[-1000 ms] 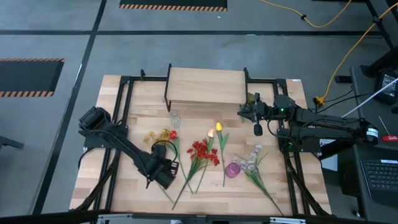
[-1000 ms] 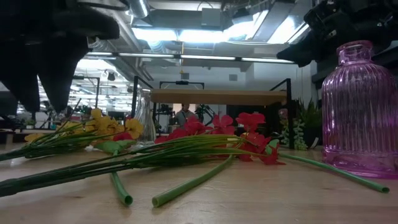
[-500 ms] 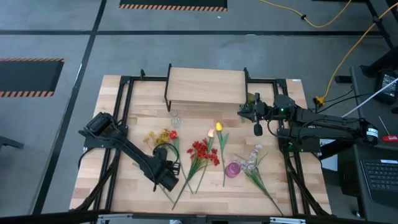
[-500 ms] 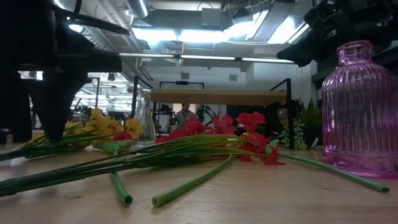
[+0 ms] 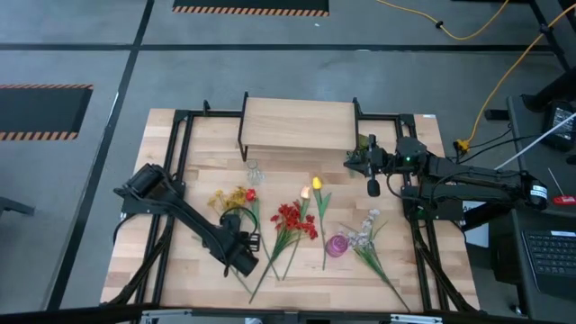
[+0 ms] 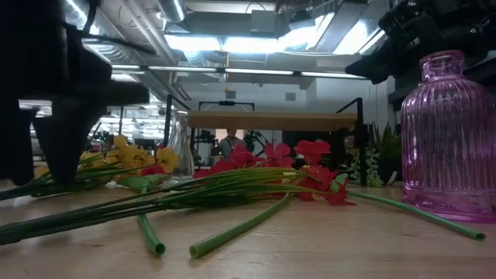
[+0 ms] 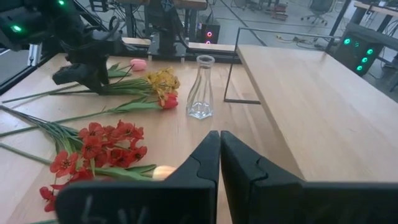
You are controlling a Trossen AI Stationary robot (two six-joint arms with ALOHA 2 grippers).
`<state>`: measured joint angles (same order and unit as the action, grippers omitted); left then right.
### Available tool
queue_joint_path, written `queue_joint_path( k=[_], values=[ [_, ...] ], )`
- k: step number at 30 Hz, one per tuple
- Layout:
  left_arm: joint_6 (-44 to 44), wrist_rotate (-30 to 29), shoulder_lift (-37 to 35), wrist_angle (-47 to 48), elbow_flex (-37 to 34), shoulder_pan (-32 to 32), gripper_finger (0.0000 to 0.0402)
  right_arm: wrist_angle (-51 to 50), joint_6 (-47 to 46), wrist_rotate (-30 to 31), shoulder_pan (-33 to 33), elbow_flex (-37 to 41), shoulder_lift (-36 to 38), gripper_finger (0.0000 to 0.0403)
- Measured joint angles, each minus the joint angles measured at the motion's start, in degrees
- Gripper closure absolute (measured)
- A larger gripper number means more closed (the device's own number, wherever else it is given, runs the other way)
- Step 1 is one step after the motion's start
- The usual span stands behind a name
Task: Pick and place flowers into a vace then onto a shelf
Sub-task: Put the yellow flowers into the transparent vase
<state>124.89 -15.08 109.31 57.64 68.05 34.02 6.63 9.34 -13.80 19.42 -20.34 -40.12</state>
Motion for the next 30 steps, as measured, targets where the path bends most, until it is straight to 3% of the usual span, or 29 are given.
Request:
queue_joint_path(
  k=[10,15,24,30],
  values=[
    [0.54,-1.5,1.84,0.02,0.08,0.09,0.024,-0.81,0.07,0.02,0.02,0.0,0.0,0.0385],
    [0.54,-1.66,1.87,-0.23,0.04,0.07,0.0277,-0.88,0.09,0.03,0.01,0.0,0.0,0.0385],
    [-1.0,-1.23,1.64,1.5,0.49,1.13,0.0382,-1.0,0.13,0.02,0.01,0.0,-0.01,0.0385],
    [3.28,-3.67,-1.01,6.07,0.43,2.72,0.0381,-1.37,0.11,0.04,0.02,0.0,0.0,0.0385]
  ],
)
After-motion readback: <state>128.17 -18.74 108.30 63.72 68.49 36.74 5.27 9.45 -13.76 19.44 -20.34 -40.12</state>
